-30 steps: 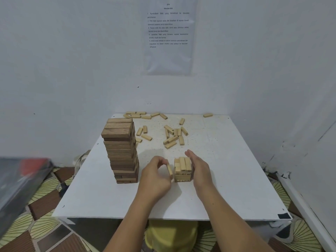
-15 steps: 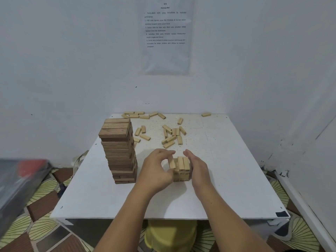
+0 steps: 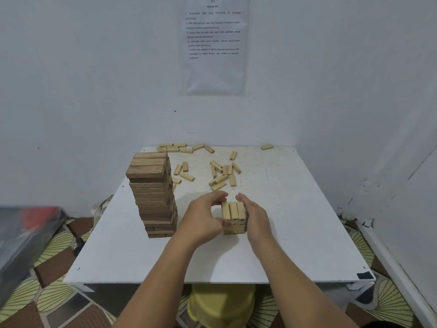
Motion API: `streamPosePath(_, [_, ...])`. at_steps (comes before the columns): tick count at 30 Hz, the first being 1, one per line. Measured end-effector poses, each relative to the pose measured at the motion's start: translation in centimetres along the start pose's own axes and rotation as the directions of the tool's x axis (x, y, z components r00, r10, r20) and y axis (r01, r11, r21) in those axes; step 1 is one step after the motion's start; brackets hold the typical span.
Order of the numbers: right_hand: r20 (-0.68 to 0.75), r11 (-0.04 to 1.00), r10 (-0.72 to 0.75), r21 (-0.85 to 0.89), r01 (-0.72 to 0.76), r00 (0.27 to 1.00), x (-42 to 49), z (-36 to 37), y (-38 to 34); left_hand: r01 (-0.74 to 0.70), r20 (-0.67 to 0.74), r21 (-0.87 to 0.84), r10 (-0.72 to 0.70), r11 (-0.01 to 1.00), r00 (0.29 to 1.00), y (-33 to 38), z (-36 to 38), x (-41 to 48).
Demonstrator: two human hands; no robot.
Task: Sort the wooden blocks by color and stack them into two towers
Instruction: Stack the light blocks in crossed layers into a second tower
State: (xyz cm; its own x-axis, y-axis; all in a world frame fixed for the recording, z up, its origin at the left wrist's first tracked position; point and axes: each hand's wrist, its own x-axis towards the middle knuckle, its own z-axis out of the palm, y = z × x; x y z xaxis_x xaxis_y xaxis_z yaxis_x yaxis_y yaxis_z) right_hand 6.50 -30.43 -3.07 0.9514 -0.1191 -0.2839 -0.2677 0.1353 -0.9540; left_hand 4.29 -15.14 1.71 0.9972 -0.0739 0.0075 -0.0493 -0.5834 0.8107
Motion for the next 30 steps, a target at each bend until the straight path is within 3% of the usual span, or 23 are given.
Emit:
streamPosePath(13, [-0.015,0.996,-0.047,-0.071,0.046,0.999,0.0,0.3,0.4,-0.001,0.049,-0.072,0.005,0.997,0.999,-1.0,0.1,-0.1])
streamPosePath(19, [-0.021,0.999,-0.037,-0.008,0.037,0.999,-0.2,1.1,-0.3,0.064,-0.122,-0.396,-0.122,0.916,0.985,-0.8,2.7,-0.6])
streamPosePath(30, [-0.039,0.999,-0.036,0.027,0.037,0.999,-0.7,1.6,-0.4,0.086,-0.217,-0.530,-0.233,0.844,0.948,0.3,7.4,0.7])
